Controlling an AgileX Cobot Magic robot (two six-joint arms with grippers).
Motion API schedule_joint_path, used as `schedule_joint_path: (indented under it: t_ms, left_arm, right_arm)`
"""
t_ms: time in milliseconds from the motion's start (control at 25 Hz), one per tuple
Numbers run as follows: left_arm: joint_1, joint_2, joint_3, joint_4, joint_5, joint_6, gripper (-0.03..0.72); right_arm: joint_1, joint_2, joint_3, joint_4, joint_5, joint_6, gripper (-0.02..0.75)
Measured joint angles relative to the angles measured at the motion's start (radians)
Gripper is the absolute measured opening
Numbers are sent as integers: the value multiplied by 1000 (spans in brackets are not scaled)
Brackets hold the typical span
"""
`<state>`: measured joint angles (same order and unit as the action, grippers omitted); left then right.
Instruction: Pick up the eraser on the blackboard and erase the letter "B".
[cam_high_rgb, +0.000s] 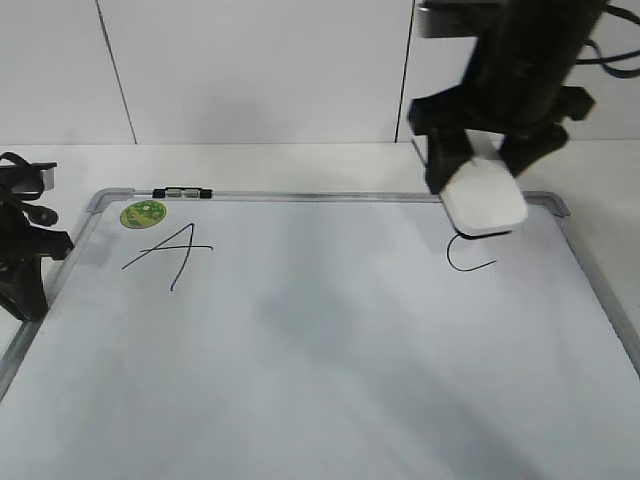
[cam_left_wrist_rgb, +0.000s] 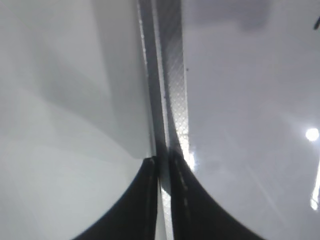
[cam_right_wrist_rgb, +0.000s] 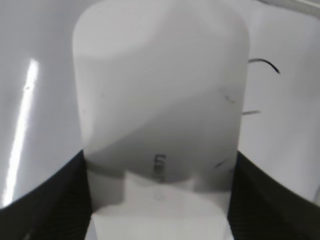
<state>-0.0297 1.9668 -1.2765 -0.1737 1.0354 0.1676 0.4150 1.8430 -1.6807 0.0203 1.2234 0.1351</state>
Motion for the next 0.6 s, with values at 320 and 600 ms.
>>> schedule_joint_path:
  t_ms: [320,600]
  left_arm:
    - [0,0,0,0,0,0,25]
    - [0,0,0,-11,0,0,25]
  right_arm:
    - [-224,-177,328,-2,2,3,559]
    - [-274,-158,391,5,-9,5,559]
